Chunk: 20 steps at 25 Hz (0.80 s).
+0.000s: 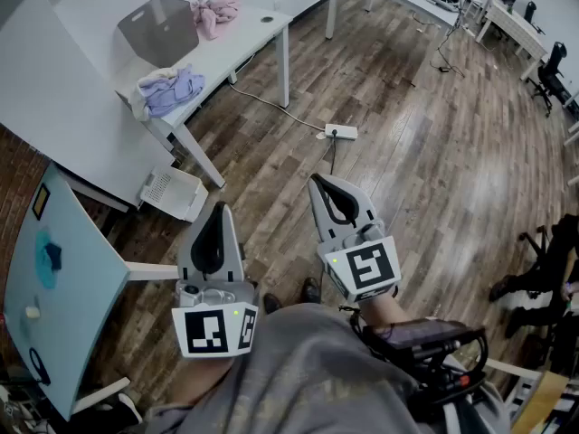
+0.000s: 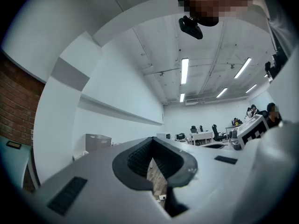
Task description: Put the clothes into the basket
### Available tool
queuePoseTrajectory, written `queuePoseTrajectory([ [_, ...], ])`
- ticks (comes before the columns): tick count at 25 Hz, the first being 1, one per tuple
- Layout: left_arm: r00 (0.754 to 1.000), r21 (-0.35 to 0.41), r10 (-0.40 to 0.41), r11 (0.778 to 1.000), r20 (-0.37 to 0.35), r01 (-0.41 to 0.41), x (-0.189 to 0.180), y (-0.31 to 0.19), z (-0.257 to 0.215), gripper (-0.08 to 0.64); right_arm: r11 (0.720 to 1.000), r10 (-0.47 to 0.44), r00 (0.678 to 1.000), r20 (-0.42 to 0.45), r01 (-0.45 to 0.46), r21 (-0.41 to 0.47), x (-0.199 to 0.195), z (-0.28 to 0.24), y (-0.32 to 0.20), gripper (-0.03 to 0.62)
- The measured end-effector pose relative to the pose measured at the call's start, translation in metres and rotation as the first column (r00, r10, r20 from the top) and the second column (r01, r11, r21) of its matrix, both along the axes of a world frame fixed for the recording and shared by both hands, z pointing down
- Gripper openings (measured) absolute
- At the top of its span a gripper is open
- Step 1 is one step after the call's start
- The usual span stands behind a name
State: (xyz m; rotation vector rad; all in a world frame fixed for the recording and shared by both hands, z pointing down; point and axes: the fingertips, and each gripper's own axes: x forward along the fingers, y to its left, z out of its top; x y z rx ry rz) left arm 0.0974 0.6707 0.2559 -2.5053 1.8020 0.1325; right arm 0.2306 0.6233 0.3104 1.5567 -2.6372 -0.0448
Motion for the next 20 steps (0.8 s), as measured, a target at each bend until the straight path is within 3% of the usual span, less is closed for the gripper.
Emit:
queuePoseTrajectory([
  [14, 1.000, -0.020, 0.020, 1.000, 0.023, -0.019, 0.048, -0.013, 0.007, 0.008, 1.000, 0.002, 0.999, 0.044, -0.002, 0.009, 0.046, -0.001, -0.009, 0.006],
  [20, 0.999, -0.072, 0.019, 0.997, 0.029, -0.017, 0.066, -0.022, 0.022, 0.008, 0.997, -0.037, 0.998, 0.052, 0.040, -0.059, 0.063, 0.021, -0.021, 0.009],
])
